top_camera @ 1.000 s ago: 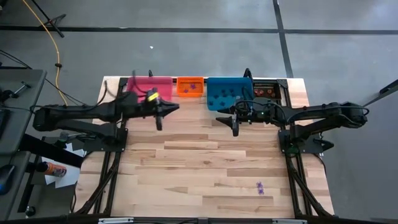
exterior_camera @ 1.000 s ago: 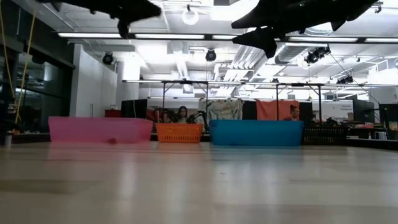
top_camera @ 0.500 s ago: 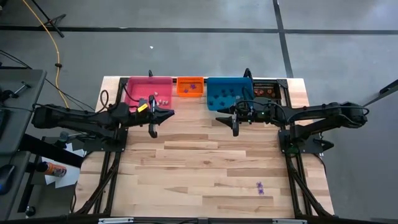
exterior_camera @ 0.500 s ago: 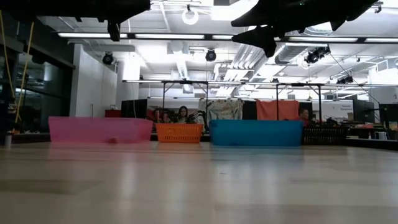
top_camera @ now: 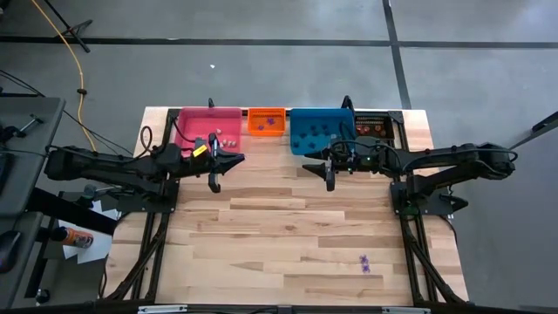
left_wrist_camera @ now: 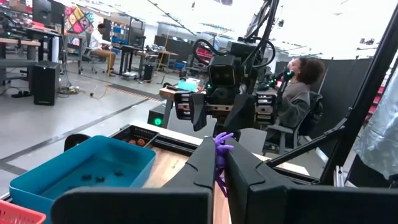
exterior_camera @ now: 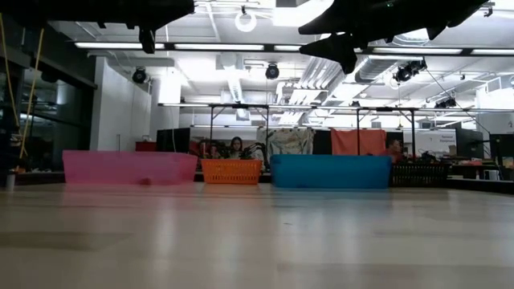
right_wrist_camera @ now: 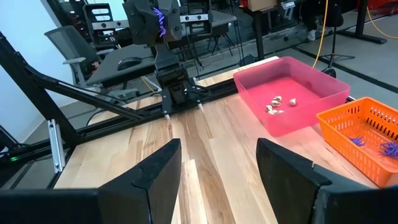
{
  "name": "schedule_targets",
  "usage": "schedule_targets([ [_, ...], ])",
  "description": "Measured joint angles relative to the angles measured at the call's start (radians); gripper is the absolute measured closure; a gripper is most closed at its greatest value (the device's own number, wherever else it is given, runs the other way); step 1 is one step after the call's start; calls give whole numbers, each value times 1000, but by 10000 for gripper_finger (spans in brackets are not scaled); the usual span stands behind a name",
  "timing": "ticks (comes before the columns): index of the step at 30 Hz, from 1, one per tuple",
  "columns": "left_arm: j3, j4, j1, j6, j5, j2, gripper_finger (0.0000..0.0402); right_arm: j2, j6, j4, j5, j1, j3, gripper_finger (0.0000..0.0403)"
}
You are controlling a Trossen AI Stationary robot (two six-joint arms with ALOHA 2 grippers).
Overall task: Sort Halloween decoration
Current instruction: Put the violet spider toy into the orange bin
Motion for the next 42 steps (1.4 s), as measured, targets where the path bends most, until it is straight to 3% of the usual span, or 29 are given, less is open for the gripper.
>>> schedule_targets([
  [30,0,0,1,-7,0,0,401,0,2,-1,0,0,0,199],
  [42,1,0,1,17,0,0,401,0,98,-1,0,0,0,199],
])
